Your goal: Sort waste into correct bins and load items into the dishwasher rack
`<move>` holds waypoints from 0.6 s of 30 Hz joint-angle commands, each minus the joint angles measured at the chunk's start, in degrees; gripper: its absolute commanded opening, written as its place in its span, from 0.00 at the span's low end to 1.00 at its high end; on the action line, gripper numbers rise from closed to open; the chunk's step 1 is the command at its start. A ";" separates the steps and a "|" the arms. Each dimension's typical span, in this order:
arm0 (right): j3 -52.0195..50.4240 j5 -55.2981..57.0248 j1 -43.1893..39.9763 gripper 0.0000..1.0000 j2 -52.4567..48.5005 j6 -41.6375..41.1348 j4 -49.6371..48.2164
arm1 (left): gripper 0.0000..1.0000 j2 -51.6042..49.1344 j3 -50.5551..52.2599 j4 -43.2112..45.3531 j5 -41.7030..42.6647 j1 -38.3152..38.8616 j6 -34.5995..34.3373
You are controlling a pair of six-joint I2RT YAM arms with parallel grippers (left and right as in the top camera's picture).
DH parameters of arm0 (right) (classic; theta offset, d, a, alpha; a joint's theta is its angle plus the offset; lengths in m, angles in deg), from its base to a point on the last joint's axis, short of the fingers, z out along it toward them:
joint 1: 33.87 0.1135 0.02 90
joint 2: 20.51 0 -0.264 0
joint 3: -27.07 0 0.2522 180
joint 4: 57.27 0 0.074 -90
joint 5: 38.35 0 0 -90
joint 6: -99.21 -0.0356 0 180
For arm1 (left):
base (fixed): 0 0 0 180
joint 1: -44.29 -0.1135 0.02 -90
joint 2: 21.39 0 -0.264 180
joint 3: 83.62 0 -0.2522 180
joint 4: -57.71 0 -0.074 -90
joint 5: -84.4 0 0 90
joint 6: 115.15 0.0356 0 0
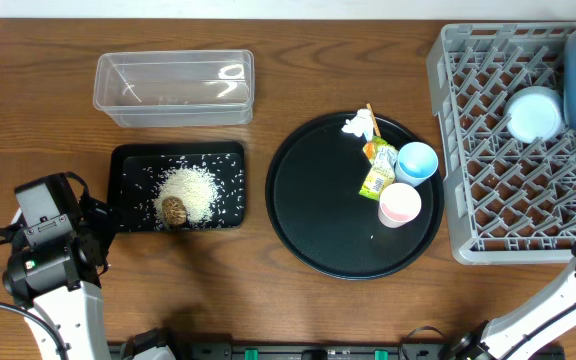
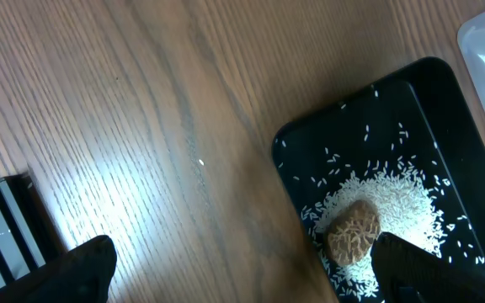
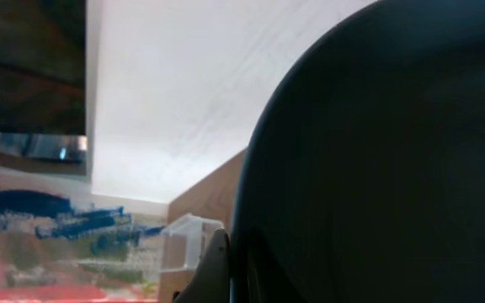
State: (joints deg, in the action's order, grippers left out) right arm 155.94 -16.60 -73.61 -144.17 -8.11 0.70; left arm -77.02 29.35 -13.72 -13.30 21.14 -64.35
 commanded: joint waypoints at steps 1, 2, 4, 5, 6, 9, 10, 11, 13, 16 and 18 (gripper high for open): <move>-0.52 10.14 0.20 0.01 -0.24 3.32 2.01 | 0.98 -0.15 -0.07 -0.15 -0.48 -0.17 -0.55; -0.52 11.37 0.20 0.01 -0.24 3.52 2.29 | 0.98 -0.15 -0.07 -0.15 -0.48 -0.17 -0.55; -0.52 11.45 0.20 0.01 -0.20 3.69 2.29 | 0.98 -0.15 -0.07 -0.15 -0.48 -0.17 -0.55; -0.50 11.39 0.20 0.01 -0.15 3.67 2.29 | 0.98 -0.15 -0.07 -0.15 -0.48 -0.20 -0.55; -0.50 11.43 0.20 0.01 -0.09 3.69 2.29 | 0.98 -0.15 -0.07 -0.15 -0.48 -0.20 -0.55; -0.48 11.45 0.20 0.02 0.15 3.69 2.32 | 0.98 -0.15 -0.07 -0.15 -0.48 -0.20 -0.55; -0.48 11.47 0.20 0.01 0.31 3.69 2.36 | 0.98 -0.15 -0.07 -0.15 -0.48 -0.17 -0.55; -0.48 11.50 0.20 0.01 0.46 3.72 2.54 | 0.98 -0.15 -0.07 -0.13 -0.48 -0.20 -0.55; -0.48 11.72 0.20 0.02 0.83 4.00 2.71 | 0.98 -0.15 -0.07 -0.15 -0.48 -0.20 -0.55; -0.48 15.17 0.48 0.01 1.92 5.03 4.04 | 0.98 -0.15 -0.09 -0.15 -0.48 -0.17 -0.55; -0.48 18.56 1.09 0.01 3.08 6.16 5.18 | 0.98 -0.15 -0.09 -0.15 -0.48 -0.20 -0.55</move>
State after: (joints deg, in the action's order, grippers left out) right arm 155.96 -8.45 -72.61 -142.35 -3.48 4.46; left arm -77.02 29.35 -13.72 -13.30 21.14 -64.35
